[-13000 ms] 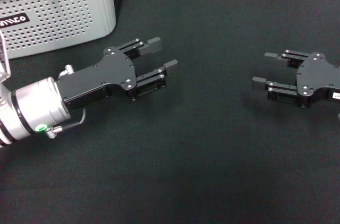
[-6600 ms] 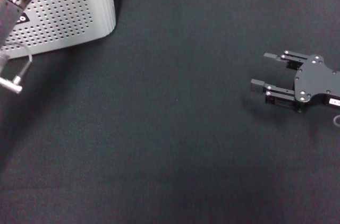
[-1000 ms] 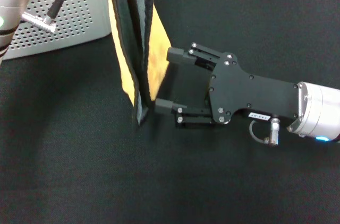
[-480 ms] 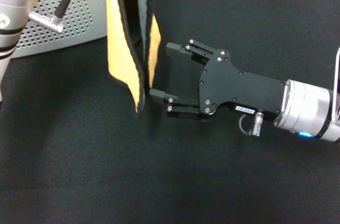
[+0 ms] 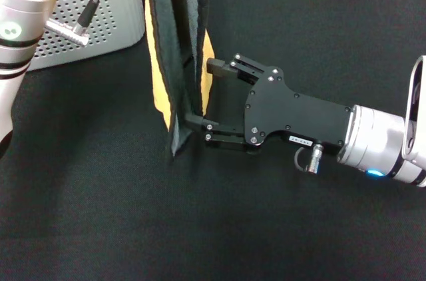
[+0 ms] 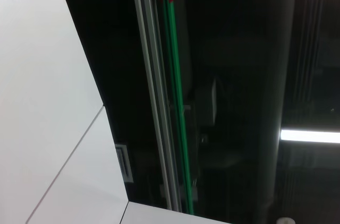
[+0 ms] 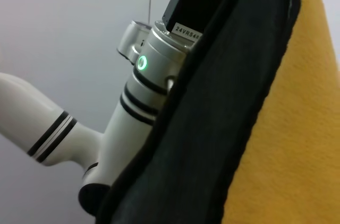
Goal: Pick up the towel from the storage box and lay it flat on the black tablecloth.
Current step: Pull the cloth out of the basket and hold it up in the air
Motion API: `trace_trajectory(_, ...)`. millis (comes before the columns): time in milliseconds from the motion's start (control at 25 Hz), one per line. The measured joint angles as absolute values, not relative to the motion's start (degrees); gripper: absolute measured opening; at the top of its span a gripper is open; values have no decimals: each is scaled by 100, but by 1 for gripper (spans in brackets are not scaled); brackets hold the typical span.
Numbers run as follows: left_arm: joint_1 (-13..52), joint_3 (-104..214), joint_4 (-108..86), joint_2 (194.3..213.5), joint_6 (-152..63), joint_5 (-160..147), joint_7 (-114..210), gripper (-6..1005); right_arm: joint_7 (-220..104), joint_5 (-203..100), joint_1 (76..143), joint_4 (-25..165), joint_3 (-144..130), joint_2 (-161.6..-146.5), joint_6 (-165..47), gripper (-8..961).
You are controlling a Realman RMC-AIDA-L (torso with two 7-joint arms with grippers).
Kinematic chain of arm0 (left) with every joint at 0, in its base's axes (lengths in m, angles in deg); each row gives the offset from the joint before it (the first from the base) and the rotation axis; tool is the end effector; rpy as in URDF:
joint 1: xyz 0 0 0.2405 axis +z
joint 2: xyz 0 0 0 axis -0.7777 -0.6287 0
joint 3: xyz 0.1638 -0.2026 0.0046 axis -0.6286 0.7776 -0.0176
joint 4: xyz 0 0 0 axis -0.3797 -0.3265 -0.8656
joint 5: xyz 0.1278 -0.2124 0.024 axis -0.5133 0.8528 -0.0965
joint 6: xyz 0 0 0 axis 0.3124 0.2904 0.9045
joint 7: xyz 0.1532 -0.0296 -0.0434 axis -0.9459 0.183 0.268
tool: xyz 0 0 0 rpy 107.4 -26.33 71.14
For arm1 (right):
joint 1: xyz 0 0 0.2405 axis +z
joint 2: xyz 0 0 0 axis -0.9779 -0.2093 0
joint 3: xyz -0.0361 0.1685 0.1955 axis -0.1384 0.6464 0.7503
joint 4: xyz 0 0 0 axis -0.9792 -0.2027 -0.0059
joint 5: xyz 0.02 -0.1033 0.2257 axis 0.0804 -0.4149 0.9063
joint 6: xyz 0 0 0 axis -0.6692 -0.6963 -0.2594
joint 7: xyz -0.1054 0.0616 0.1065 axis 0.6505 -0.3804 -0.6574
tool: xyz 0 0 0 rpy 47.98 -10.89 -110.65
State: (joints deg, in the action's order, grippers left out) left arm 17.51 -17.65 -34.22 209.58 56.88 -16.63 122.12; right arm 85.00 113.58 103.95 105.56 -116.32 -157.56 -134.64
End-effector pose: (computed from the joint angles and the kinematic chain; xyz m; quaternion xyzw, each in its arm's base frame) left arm -0.1460 0.3603 0.0401 -0.6363 -0.1032 -0.7626 0.0543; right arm 0.1572 0.3356 -0.1239 -0.9003 -0.0004 0.4074 0.1532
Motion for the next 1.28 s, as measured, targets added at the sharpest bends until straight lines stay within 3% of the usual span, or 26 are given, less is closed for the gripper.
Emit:
trace_trajectory(720,1877,-1849,-3423,20957,5732,-1647,12259,-1,8737,11554,9909,10528,-11254,-15766,-13498,825)
trace_trajectory(920,1883,-1850,-3423,20957,5734,-1645,12262,-1,8736,11554,9890,10504,-11169,-15759,-13488,784)
trace_trajectory(1160,1881,-1922,-3430,20957,5734,-1622,12262,-2,8731,11554,9912,10471,-11075,-15757,-13395,564)
trace_trajectory(1280,1880,-2087,-3446,20958,5734,-1542,12260,-2,8712,11554,9972,10464,-11069,-15757,-13273,515)
